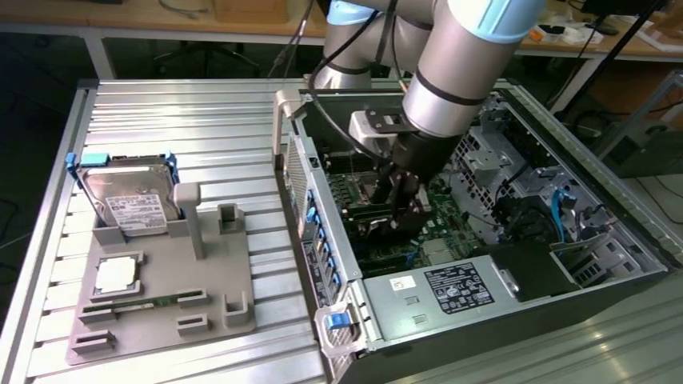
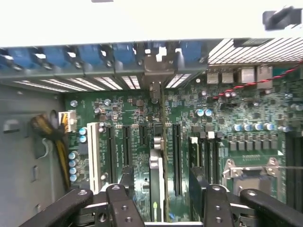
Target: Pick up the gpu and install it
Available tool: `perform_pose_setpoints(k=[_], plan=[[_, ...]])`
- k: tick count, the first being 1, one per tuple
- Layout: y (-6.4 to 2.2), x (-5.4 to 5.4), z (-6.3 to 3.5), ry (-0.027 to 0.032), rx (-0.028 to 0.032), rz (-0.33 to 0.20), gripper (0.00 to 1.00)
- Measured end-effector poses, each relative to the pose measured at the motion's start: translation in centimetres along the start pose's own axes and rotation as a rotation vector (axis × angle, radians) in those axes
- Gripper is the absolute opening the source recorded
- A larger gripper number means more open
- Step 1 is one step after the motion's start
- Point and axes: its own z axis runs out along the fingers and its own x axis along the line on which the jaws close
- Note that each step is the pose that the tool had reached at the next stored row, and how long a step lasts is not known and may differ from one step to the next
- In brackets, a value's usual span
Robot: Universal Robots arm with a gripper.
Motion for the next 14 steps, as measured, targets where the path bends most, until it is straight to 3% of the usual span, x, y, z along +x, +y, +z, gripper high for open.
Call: perform_pose_setpoints(k=[7,9,10,13,14], plan=[[0.03,-0.01,-0.21,-0.0014,0.0008,0.000,0.57],[0.03,-0.01,-0.21,-0.0014,0.0007,0.000,0.44],[0.03,-0.01,-0.21,-0.0014,0.0007,0.000,0.44],[0.03,-0.01,-0.21,-0.0014,0.0007,0.000,0.26],[0.03,-0.01,-0.21,-0.0014,0.0008,0.000,0.26]])
